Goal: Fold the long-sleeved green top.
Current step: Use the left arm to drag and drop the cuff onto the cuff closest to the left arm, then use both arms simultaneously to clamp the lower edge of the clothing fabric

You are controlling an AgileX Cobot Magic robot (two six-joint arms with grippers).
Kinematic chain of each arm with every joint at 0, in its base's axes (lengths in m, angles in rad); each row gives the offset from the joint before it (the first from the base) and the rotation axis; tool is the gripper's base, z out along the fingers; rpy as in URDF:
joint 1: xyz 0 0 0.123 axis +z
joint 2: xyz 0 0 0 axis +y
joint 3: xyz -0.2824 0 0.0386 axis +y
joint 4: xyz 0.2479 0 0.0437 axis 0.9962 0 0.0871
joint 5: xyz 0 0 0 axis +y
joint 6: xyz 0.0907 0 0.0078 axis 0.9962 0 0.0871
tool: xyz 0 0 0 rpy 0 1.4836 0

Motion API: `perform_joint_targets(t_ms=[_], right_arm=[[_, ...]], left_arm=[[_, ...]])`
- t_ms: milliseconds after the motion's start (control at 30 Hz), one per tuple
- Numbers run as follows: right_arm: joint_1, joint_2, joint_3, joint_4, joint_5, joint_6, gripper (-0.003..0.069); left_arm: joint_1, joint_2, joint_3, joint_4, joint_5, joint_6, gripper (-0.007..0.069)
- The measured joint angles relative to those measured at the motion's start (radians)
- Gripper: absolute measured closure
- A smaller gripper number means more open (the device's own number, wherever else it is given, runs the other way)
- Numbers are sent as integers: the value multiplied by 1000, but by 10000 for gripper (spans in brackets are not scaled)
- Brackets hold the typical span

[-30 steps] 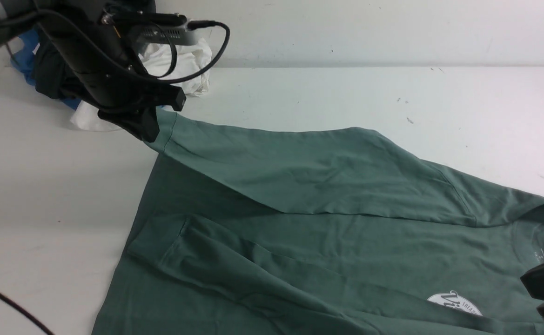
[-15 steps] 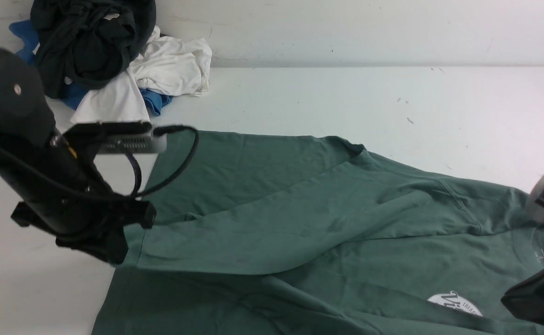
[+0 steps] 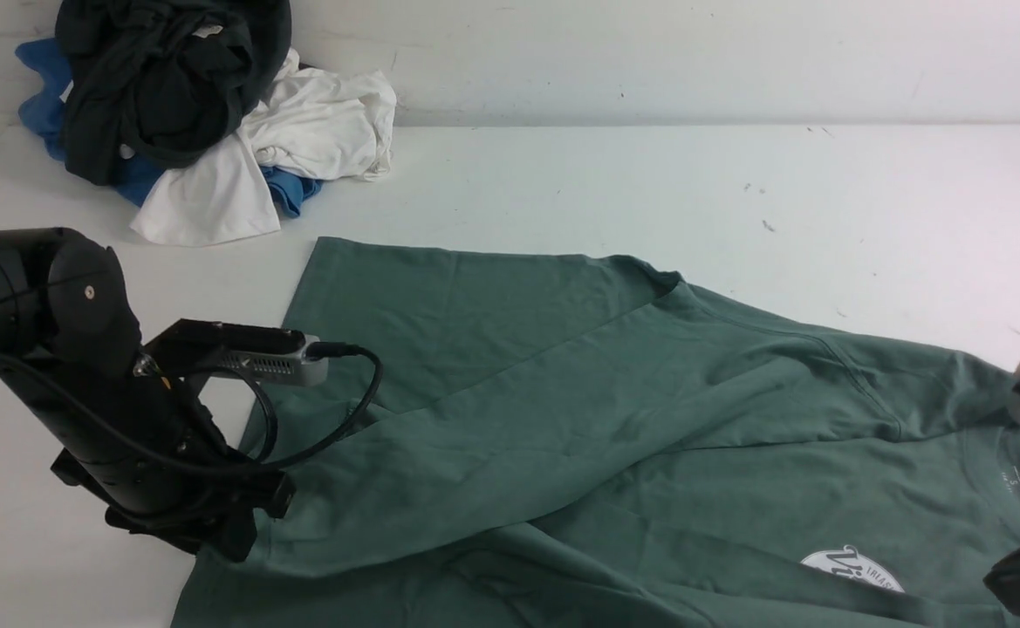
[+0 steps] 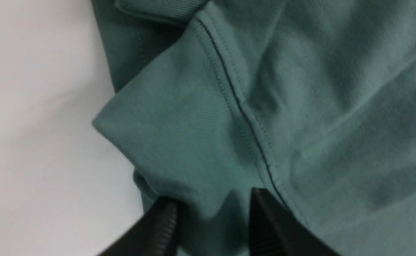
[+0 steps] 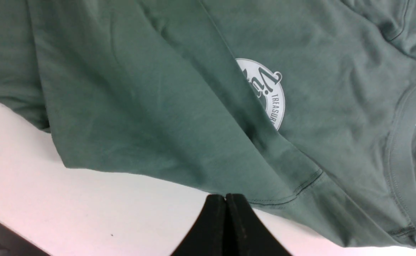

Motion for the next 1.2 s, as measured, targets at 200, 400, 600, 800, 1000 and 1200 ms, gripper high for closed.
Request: perform_joint_targets(t_ms=[200,400,600,800,1000,1200], right_arm=[[-46,98,-1,22,-1,0,674],[-130,190,-1,73,-75,-11,674],[-104,211,-3,106,-42,-37,617],[0,211,-4,130,-17,-66,459],[40,211,-4,125,-16,-69,313],[40,211,-4,119,-16,-69,291]], left_arm=[[-22,-71,-73,62,130,22,150],[-227,-214,-48,208,265,30,139],[-445,-215,142,234,307,106,139],[-521,-207,271,286,190,189,139],[-525,-173,323,333,43,247,139],[-525,-52,319,371,33,249,144]])
